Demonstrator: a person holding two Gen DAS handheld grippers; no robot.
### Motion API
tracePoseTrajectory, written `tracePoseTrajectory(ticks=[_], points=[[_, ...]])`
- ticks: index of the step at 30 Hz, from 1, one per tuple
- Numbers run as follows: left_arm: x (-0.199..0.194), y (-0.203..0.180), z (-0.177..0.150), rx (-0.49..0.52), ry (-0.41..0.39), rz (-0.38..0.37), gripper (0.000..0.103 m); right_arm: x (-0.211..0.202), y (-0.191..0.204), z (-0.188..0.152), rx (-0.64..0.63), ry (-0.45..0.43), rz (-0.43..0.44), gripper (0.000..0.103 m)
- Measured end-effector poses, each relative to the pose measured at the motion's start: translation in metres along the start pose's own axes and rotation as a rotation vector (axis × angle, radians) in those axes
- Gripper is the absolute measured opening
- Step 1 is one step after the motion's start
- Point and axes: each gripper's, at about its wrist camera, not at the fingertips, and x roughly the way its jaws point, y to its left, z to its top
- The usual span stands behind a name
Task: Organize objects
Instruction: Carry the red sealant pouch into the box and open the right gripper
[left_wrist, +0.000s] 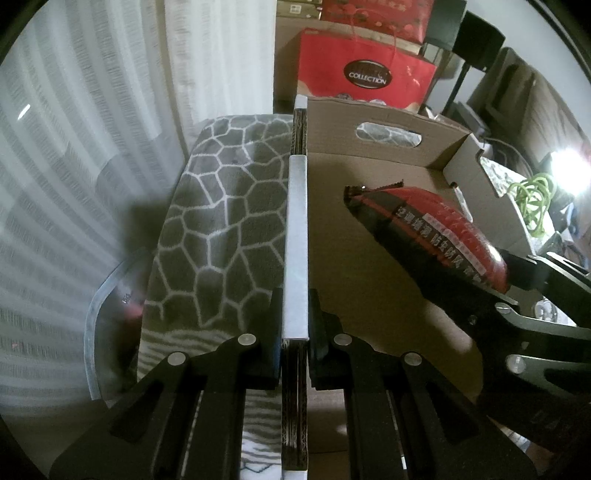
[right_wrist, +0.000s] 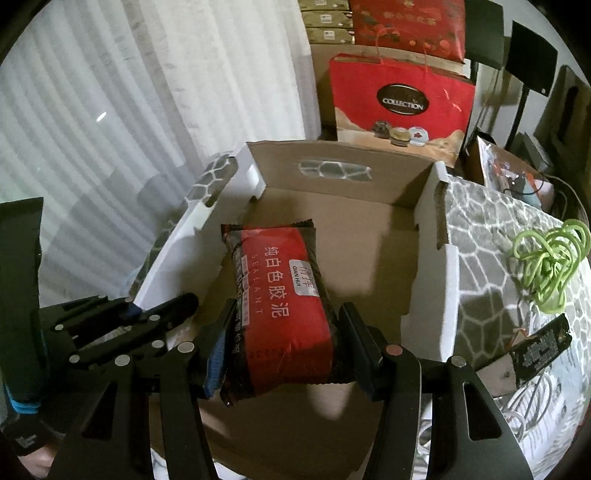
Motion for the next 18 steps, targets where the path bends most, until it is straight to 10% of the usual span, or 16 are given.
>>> tracePoseTrajectory(ticks=[18], points=[[0.002,0.001,0.000,-0.004,0.002,0.004,0.010,-0.055,-0.016,0.002,0.001,-0.102,-0.011,0.068]])
